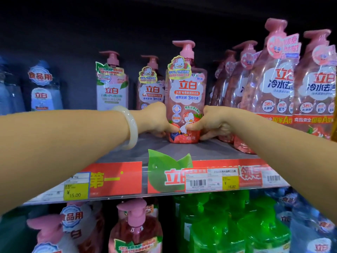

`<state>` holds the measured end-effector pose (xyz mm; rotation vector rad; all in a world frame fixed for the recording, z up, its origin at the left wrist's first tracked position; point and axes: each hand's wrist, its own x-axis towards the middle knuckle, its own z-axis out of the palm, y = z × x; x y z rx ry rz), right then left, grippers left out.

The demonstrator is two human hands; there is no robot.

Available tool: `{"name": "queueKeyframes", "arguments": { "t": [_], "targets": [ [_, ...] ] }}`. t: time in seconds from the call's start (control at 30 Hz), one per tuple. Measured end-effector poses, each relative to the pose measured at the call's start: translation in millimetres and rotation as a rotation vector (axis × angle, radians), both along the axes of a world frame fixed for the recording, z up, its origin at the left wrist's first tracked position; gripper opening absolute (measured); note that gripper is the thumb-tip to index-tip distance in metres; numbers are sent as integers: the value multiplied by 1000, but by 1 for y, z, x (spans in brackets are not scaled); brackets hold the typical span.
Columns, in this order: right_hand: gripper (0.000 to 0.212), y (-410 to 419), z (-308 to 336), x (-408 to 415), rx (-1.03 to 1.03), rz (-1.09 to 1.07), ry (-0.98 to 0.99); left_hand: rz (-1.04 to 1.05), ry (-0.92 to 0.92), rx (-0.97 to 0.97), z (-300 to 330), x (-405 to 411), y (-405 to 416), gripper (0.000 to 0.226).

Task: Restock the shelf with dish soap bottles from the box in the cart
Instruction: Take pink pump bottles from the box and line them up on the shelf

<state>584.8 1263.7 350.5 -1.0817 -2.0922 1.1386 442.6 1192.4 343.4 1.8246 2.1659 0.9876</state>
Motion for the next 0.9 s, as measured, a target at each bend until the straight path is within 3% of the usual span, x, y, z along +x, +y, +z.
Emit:
{"name": "queueKeyframes", "arguments": {
  "t": [0.17,0.3,0.5,0.63,0.8,0.9],
  "targets": [
    [36,12,4,-6,-10,-56,-37,84,216,-46,7,3,15,48],
    [43,19,4,-9,15,-119,-58,109,252,-17,5,4,29,48],
    [55,32,-1,-15,52,-185,-4,111,106,31,-2,4,49,45],
    [72,37,-6,-17,97,-239,22,48,21,42,-7,3,54,21],
    [68,38,-7,-16,108,-235,25,89,-59,51,-10,4,59,40],
    [68,36,-8,-14,111,-240,4,73,-109,54,-10,2,61,39]
  ]
}}
